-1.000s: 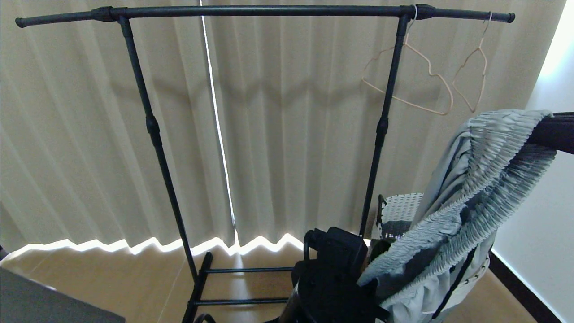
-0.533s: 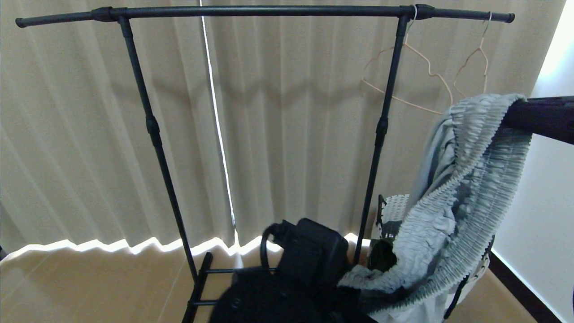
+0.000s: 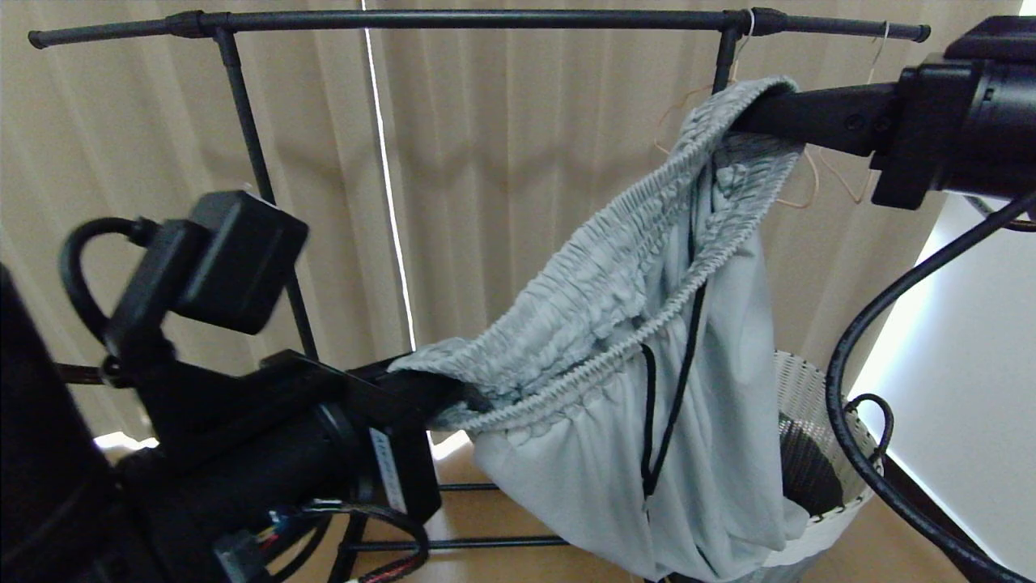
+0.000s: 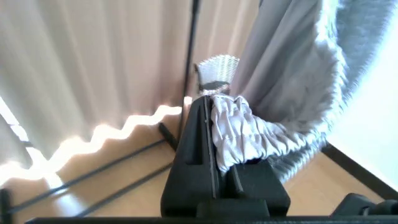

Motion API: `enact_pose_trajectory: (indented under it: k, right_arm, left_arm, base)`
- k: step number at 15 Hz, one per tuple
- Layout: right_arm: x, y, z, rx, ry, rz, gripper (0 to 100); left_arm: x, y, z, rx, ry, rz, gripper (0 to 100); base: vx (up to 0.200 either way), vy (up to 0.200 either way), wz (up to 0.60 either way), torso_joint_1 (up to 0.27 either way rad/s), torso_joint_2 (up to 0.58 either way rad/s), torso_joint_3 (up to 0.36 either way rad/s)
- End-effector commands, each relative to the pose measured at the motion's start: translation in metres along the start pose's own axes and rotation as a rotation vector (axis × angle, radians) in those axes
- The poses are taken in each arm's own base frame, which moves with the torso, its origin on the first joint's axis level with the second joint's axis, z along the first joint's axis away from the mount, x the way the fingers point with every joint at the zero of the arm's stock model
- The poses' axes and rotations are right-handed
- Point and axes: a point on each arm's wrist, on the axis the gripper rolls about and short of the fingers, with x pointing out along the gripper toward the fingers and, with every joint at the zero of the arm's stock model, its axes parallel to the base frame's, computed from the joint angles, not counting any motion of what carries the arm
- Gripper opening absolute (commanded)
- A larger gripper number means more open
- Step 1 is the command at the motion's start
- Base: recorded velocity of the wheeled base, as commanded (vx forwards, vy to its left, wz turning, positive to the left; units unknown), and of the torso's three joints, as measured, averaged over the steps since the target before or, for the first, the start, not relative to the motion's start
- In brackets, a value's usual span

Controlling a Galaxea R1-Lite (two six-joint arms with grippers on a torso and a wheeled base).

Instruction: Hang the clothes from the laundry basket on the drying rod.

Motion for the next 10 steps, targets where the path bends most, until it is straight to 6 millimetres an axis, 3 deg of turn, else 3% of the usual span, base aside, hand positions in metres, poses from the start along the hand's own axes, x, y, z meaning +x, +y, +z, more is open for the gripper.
enact_pose_trajectory:
  k: [1, 6, 10]
  right_arm:
    - [0.023, 0.004, 0.003, -0.001, 0.003, 0.030, 0]
    - [0.034, 0.005, 0.031, -0.014, -0.094, 0.043, 0]
    - [0.030, 0.006, 0.051, -0.025, -0.169, 0.043, 0]
  left_arm:
    - [-0.031, 0.019, 0.032, -0.024, -0.111, 0.028, 0]
    - [-0.057, 0.029, 0.082, 0.016, -0.196, 0.061, 0]
    - [-0.074, 0.029, 0.120, 0.009, -0.262, 0.010, 0]
  base:
    - [0.000, 0.000, 0.00, 0.000, 0.00, 0.000]
    - [0.000, 0.000, 0.00, 0.000, 0.00, 0.000]
    - [0.000, 0.000, 0.00, 0.000, 0.00, 0.000]
